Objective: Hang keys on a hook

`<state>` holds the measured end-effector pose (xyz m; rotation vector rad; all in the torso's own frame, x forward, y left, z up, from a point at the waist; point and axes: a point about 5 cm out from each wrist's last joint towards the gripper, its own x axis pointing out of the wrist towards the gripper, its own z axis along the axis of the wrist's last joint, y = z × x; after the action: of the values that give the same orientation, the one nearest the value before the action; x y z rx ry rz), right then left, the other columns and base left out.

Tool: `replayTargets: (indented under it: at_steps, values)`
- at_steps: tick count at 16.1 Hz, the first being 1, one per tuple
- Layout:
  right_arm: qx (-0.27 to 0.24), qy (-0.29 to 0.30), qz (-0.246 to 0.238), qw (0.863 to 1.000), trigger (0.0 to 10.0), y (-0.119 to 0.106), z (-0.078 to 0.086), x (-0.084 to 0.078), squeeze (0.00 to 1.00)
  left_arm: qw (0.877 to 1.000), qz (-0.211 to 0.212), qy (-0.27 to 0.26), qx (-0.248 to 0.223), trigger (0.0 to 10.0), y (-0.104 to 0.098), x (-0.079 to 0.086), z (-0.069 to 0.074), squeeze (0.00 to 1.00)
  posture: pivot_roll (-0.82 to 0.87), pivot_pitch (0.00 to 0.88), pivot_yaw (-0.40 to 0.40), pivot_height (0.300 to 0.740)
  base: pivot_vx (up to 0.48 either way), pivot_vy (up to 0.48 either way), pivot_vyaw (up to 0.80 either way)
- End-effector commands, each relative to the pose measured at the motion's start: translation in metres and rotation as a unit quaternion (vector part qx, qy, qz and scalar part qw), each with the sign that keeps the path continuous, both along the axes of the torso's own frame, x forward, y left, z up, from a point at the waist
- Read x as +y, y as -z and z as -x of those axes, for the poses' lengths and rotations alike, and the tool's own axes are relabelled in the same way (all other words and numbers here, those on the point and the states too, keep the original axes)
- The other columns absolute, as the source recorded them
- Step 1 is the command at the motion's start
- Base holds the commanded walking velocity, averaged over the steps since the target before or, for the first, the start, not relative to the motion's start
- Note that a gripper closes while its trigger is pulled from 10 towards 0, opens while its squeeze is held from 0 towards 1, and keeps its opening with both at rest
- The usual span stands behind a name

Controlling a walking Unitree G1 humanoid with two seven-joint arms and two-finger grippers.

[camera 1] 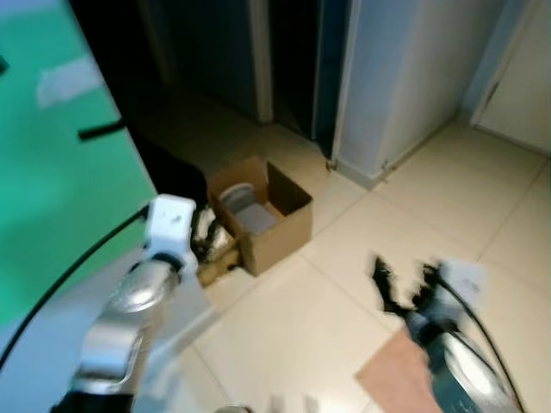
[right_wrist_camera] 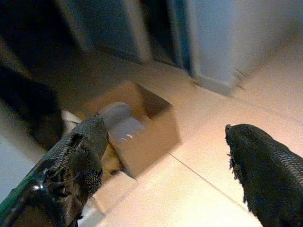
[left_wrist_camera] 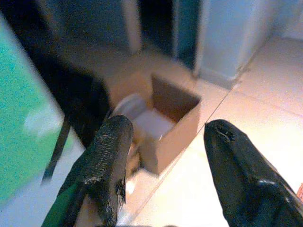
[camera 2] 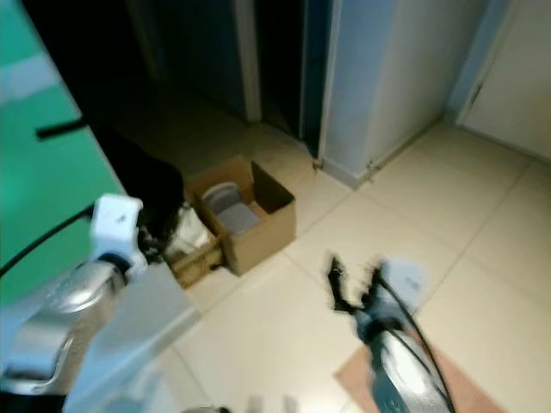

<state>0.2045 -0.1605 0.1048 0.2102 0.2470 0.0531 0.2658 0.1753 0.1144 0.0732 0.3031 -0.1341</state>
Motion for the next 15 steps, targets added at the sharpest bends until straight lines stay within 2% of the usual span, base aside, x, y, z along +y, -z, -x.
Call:
replayTargets:
  at_steps: [1, 3, 5, 7, 10, 13, 14, 15]
  values:
    - [0.005, -0.005, 0.012, 1.0, 10.0, -0.001, -0.003, -0.004, 1.0, 1.0, 0.008, -0.006, -0.006, 10.0, -0.005, -0.003, 0.0, 0.0, -0.11, 0.0, 0.01, 0.74, 0.0, 0.0, 0.45]
    - [0.003, -0.011, 0.015, 1.0, 10.0, -0.003, -0.007, -0.004, 1.0, 1.0, 0.01, -0.013, -0.003, 10.0, -0.006, -0.002, 0.003, 0.0, -0.09, 0.0, -0.004, 0.74, 0.0, 0.0, 0.43]
    - [0.008, -0.038, 0.017, 0.999, 10.0, 0.0, -0.015, 0.005, 1.0, 0.999, 0.004, -0.038, 0.028, 10.0, 0.004, 0.008, 0.023, 0.0, -0.06, 0.0, -0.031, 0.74, 0.0, 0.0, 0.0]
    - [0.012, -0.045, 0.028, 0.999, 10.0, 0.001, -0.019, 0.002, 1.0, 0.998, 0.004, -0.047, 0.043, 10.0, 0.008, 0.006, 0.032, 0.0, -0.05, 0.0, -0.048, 0.74, 0.0, 0.0, 0.0]
    - [0.011, -0.046, 0.04, 0.998, 10.0, 0.001, -0.026, -0.001, 1.0, 0.998, -0.001, -0.045, 0.038, 10.0, 0.005, 0.006, 0.028, 0.0, -0.03, 0.0, -0.065, 0.74, 0.0, 0.0, 0.0]
    - [0.004, -0.054, 0.039, 0.998, 10.0, -0.001, -0.032, 0.004, 1.0, 0.998, -0.002, -0.055, 0.021, 10.0, -0.002, 0.01, 0.019, 0.0, -0.04, 0.0, -0.067, 0.74, 0.0, 0.0, 0.51]
    - [0.003, -0.052, 0.036, 0.998, 10.0, -0.001, -0.033, 0.004, 1.0, 0.998, -0.007, -0.058, 0.002, 10.0, -0.006, 0.01, 0.015, 0.0, -0.04, 0.0, -0.064, 0.74, 0.0, 0.0, 0.59]
    - [-0.002, -0.049, 0.055, 0.997, 10.0, -0.002, -0.035, 0.002, 1.0, 0.998, -0.017, -0.055, -0.026, 10.0, -0.012, 0.007, 0.009, 0.0, -0.05, 0.0, -0.056, 0.74, 0.0, 0.0, 0.64]
